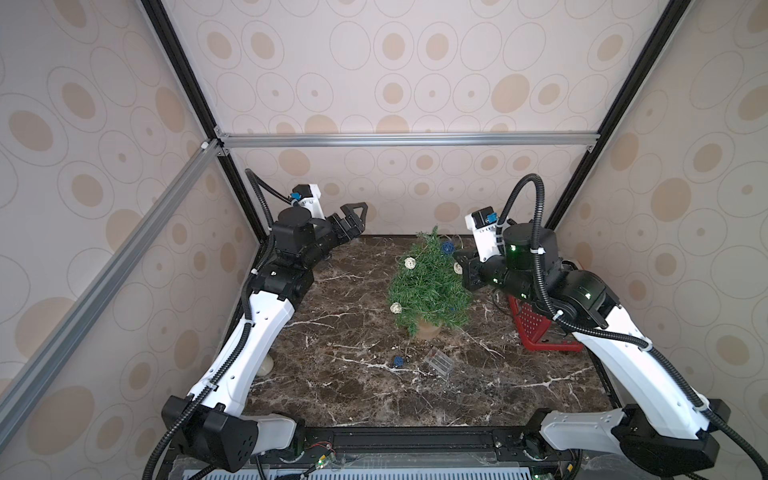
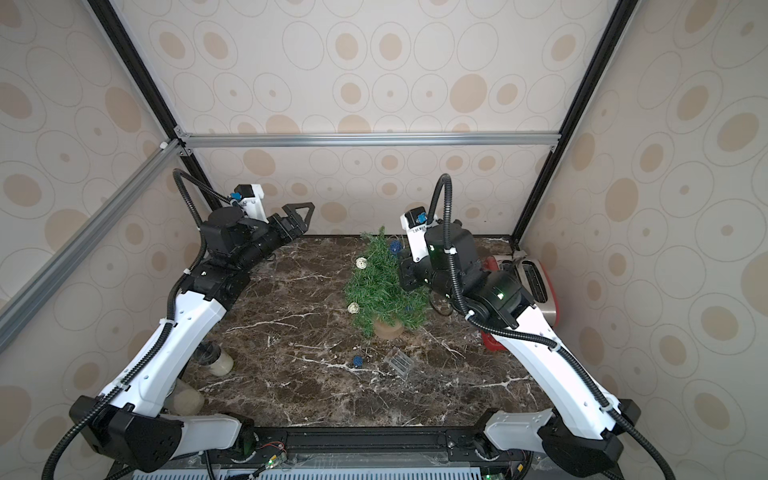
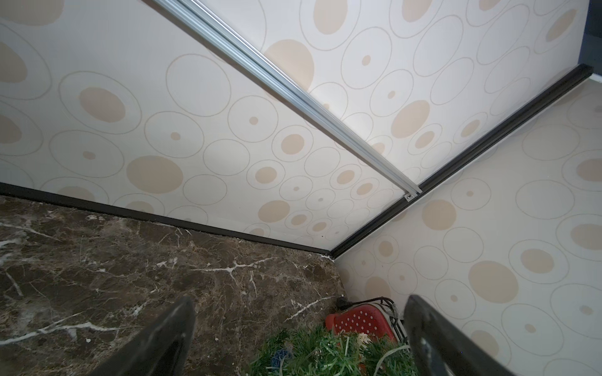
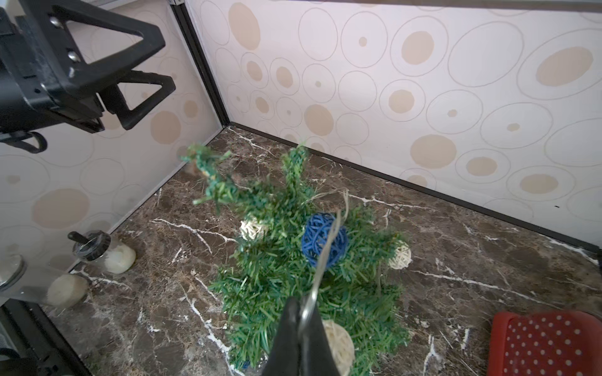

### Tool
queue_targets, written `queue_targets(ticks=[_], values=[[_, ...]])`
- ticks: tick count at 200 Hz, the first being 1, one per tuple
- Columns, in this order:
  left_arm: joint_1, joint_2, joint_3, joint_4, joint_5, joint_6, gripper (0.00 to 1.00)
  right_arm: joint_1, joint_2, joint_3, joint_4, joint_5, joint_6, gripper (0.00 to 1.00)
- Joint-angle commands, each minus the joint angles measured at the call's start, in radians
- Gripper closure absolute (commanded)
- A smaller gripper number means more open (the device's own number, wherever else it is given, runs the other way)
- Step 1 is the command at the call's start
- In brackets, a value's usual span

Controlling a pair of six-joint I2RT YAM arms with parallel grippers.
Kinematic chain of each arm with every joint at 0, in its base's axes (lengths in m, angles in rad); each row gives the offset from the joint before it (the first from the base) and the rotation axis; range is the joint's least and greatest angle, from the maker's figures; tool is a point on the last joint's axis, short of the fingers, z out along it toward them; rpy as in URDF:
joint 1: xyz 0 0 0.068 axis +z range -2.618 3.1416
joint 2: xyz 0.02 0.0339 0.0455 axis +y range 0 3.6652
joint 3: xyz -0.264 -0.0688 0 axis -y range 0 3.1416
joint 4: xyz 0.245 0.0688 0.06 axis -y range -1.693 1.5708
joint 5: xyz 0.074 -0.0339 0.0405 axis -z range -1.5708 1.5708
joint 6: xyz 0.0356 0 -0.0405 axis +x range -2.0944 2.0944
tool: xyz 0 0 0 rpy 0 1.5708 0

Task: Remove string lights from the small christmas tree
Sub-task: Pick up the light string from the Christmas tree.

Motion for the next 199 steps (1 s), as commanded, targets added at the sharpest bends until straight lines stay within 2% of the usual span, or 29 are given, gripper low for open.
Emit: queue_targets(ticks=[1, 49, 116, 164, 199], values=[[0.0, 0.018, 0.084, -0.011, 0.041, 0.043, 0.01, -0.035, 0.032, 0.06, 0.03, 0.02, -0.046, 1.0], [0.001, 0.08, 0.126, 0.048, 0.129, 0.059, 0.01, -0.121, 0.157, 0.174, 0.086, -0.1, -0.061, 1.0], [-0.001, 0.179, 0.141, 0.197, 0.273, 0.069, 0.01, -0.188, 0.35, 0.372, 0.153, -0.296, -0.057, 1.0], [-0.023, 0.278, 0.216, 0.188, 0.319, 0.092, 0.01, -0.208, 0.48, 0.516, 0.182, -0.435, -0.039, 1.0], [-0.034, 0.328, 0.245, 0.17, 0.332, 0.103, 0.02, -0.211, 0.542, 0.588, 0.189, -0.489, -0.022, 1.0]])
